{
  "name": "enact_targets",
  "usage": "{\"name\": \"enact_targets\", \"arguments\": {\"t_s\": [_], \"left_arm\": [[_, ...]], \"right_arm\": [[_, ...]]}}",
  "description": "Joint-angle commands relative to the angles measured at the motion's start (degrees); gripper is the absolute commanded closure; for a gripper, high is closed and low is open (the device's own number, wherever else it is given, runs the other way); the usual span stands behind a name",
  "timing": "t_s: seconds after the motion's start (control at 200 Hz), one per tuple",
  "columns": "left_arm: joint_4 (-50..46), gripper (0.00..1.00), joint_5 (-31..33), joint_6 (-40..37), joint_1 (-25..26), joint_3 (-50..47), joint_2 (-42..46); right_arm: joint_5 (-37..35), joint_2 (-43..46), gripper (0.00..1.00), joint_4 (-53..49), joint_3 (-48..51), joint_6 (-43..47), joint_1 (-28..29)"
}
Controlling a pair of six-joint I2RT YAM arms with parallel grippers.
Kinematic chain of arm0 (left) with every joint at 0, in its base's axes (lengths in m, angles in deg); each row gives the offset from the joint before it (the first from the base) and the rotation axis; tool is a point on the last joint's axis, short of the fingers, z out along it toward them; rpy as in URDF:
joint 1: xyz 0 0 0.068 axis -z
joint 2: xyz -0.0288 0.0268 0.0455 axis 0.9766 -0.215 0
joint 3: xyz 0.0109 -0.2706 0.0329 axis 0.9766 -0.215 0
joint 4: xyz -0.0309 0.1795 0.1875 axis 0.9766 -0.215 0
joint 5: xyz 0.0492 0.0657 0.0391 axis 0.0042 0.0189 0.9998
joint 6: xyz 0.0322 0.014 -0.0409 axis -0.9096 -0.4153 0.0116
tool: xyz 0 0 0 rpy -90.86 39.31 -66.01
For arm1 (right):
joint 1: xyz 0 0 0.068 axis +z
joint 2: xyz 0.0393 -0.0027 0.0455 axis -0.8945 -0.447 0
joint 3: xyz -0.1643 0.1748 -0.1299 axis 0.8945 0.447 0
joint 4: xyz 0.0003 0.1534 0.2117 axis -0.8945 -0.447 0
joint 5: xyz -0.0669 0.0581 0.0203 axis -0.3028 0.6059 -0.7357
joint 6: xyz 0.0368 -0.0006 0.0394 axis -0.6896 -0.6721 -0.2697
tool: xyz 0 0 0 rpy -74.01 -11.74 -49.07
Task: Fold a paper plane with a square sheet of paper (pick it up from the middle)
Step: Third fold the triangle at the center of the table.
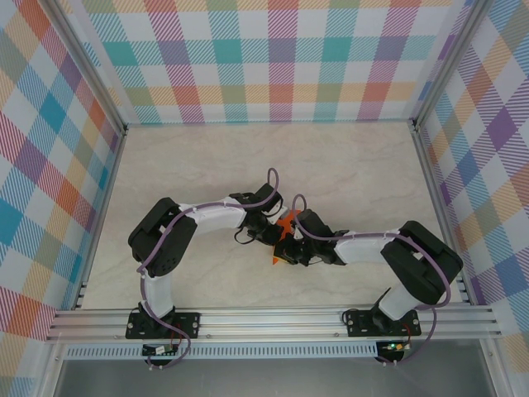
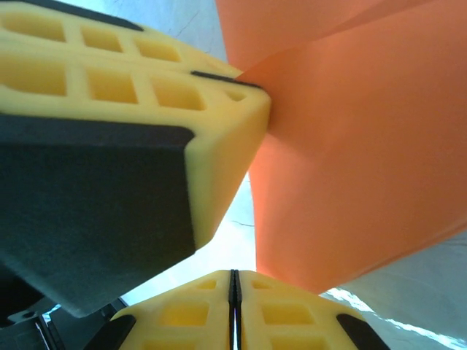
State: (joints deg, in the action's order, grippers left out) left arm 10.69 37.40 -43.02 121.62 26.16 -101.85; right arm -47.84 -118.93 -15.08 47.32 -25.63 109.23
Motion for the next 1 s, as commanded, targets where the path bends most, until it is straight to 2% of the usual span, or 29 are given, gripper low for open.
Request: {"name": "enact_targets", "arguments": {"t_s": [0.0, 0.13, 0.23, 0.395, 0.54, 0.76, 0.9, 0.995], "left_arm": [[-1.8, 1.00, -0.2, 0.1, -0.3, -0.7, -2.3], [-1.8, 1.00, -0.2, 0.0, -0.3, -0.7, -2.2], [-1.9, 1.00, -0.2, 0.0, -0.3, -0.6, -2.2], [-1.9, 1.00, -0.2, -0.1, -0.3, -0.7, -2.2], [-1.8, 1.00, -0.3, 0.0, -0.3, -0.8, -2.2], [-2.0, 1.00, -0.3, -0.1, -0.3, -0.5, -2.3], [-2.1, 1.00, -0.2, -0.2, -0.3, -0.4, -2.2], [-2.4, 1.00, 0.1, -0.2, -0.3, -0.3, -2.0]], "right_arm": [[0.5, -2.2, 0.90, 1.2, -0.1, -0.7, 1.1], [-2.4, -4.7, 0.90, -0.6, 1.1, -0.8, 1.5], [-0.8, -6.3, 0.90, 1.4, 1.3, -0.6, 1.7], [-2.3, -1.2, 0.89, -3.4, 0.1, 0.5, 1.9], [-1.3, 0.9, 0.89, -3.1, -0.1, 0.3, 2.1], [0.1, -4.8, 0.89, 0.7, -0.6, -0.9, 3.1], [-2.6, -7.7, 0.90, -4.3, -1.6, -1.5, 4.0], [-4.9, -6.6, 0.90, -8.3, -1.9, -1.8, 4.4]]}}
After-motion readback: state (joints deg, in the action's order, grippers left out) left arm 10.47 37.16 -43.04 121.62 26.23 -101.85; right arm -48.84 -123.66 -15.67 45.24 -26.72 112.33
